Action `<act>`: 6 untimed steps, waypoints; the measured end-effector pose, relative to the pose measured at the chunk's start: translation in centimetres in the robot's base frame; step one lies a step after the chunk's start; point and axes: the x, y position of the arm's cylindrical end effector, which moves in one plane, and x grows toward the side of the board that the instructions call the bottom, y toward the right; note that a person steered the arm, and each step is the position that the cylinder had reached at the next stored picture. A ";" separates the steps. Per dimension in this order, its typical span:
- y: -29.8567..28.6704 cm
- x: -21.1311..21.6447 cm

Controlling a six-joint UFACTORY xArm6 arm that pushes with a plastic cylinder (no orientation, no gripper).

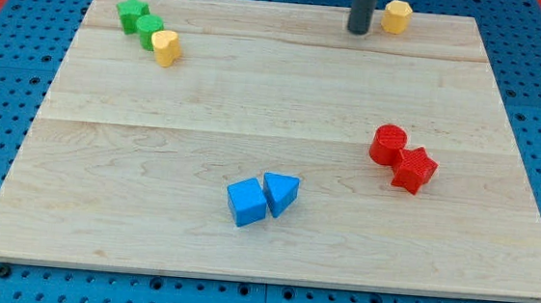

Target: Move the yellow heart slightly to the left

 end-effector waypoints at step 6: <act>-31.5 5.0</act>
